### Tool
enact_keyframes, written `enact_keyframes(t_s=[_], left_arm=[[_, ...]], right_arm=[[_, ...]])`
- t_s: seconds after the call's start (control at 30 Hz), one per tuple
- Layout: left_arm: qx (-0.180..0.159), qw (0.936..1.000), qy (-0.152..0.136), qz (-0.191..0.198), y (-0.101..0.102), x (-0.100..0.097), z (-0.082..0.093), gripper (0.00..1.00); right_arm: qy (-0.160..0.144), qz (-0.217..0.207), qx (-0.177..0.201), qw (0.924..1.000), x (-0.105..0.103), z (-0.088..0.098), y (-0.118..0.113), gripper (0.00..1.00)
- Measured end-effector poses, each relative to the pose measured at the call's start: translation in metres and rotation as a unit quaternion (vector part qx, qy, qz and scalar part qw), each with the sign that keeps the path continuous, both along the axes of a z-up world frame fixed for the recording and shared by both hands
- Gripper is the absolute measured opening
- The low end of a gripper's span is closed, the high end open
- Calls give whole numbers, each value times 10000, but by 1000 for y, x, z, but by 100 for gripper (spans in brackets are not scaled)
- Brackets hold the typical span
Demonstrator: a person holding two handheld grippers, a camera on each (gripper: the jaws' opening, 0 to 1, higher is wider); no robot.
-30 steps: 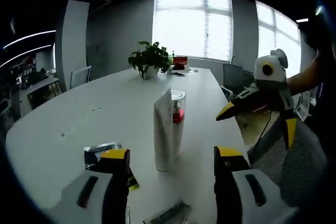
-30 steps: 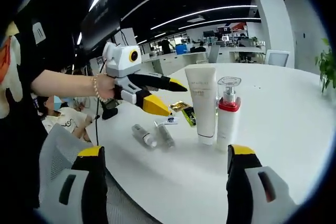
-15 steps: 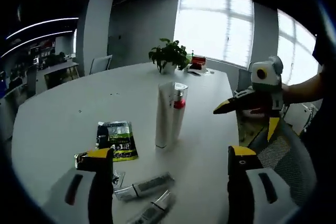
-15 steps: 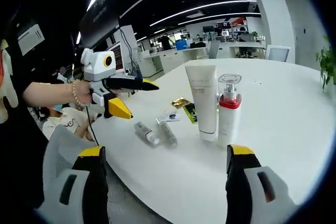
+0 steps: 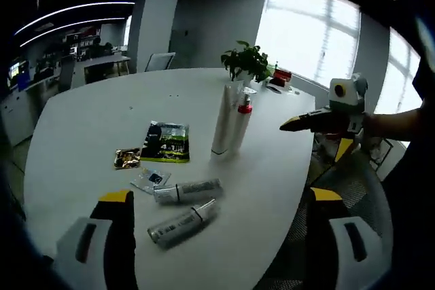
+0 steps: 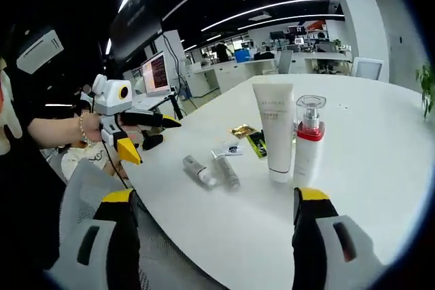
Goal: Arrange the skincare products in the storage area until every visible bottle or jar stands upright without overlapping.
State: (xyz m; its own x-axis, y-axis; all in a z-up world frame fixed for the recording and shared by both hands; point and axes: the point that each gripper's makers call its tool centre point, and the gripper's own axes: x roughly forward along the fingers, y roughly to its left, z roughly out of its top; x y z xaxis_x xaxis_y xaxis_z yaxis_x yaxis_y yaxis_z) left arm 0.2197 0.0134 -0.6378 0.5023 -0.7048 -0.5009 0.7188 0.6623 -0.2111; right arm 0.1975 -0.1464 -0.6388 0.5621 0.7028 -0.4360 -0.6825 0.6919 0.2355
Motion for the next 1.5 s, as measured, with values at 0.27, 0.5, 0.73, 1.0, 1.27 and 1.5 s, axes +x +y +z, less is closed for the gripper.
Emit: enact_keyframes(t_s=[0.27, 0.5, 0.73, 1.0, 1.27, 1.5], left_arm=[[-108, 9989, -11, 453, 26, -14, 4, 99], [-122, 9970, -21, 761, 39, -30, 4, 98], [-167, 9957, 70, 910, 44, -41, -9, 97], [-162, 9957, 143, 899, 46, -49, -13, 97], [-64, 9962, 179, 851, 44, -53, -15, 97], [-76, 9962, 205, 838, 43, -55, -16, 96]], right_arm=[[63, 92, -59, 9999, -5, -5, 3, 94], [125, 118, -106, 9998, -9, -8, 2, 93], [185, 243, -241, 9992, -13, -13, 5, 93], [219, 375, -272, 9987, -15, -14, 14, 93], [222, 434, -283, 9984, -15, -17, 21, 92], [-16, 799, -987, 9919, -14, -28, 29, 84]])
